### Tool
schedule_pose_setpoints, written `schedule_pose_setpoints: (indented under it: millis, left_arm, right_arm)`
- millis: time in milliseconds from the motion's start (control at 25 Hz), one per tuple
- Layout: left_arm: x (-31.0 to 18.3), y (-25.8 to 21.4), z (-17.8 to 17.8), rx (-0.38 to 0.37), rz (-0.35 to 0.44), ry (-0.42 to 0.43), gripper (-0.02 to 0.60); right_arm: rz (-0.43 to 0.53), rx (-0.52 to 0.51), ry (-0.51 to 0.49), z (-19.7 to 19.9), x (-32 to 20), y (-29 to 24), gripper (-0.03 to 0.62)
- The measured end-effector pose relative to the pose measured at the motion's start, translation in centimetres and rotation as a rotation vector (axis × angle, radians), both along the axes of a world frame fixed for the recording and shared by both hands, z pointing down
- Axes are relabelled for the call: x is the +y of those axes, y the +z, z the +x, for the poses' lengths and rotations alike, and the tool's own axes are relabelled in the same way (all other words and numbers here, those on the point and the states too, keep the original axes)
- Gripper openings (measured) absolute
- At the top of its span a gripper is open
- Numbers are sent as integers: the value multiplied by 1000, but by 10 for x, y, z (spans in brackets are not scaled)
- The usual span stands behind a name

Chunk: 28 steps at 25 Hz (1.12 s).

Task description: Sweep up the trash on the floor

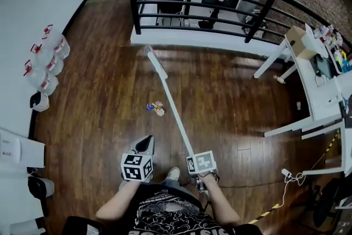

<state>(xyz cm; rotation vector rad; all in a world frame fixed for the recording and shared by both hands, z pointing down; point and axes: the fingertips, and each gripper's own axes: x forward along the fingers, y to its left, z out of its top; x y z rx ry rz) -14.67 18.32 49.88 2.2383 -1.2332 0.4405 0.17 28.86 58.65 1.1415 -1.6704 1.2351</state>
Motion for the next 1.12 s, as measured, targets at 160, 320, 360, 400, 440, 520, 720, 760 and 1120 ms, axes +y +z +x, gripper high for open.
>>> schedule_pose_setpoints:
  millis: [160,320,360,400,440,520,720,760,1120]
  left_arm:
    - [14,-12,-1,-8,27,38,6]
    - [28,-21,-7,6,49,76,6]
    - [33,-22,-11,8,51,86,6]
    - [38,-22,-15,7,51,96,6]
    - [43,-22,-20,8,50,104,6]
    - [55,-21,-32,13,44,112,6]
    - [80,-16,-53,-3,22,127,6]
    - [84,-15,-57,-5,21,129,6]
    - [113,-4,-79,-5,6,157,6]
  right_arm:
    - [37,-18,37,-8,21,-17,46]
    - [69,-31,83,-23,34,-28,46]
    - [74,-30,94,-28,37,-30,46]
    - [78,-27,106,-33,41,-31,46]
    - [79,-26,118,-38,45,-32,46]
    - [76,-32,140,-49,53,-34,46]
    - [56,-23,177,-66,79,-35,46]
    - [53,-21,184,-69,84,-35,46]
    - [35,-33,237,-96,117,-26,46]
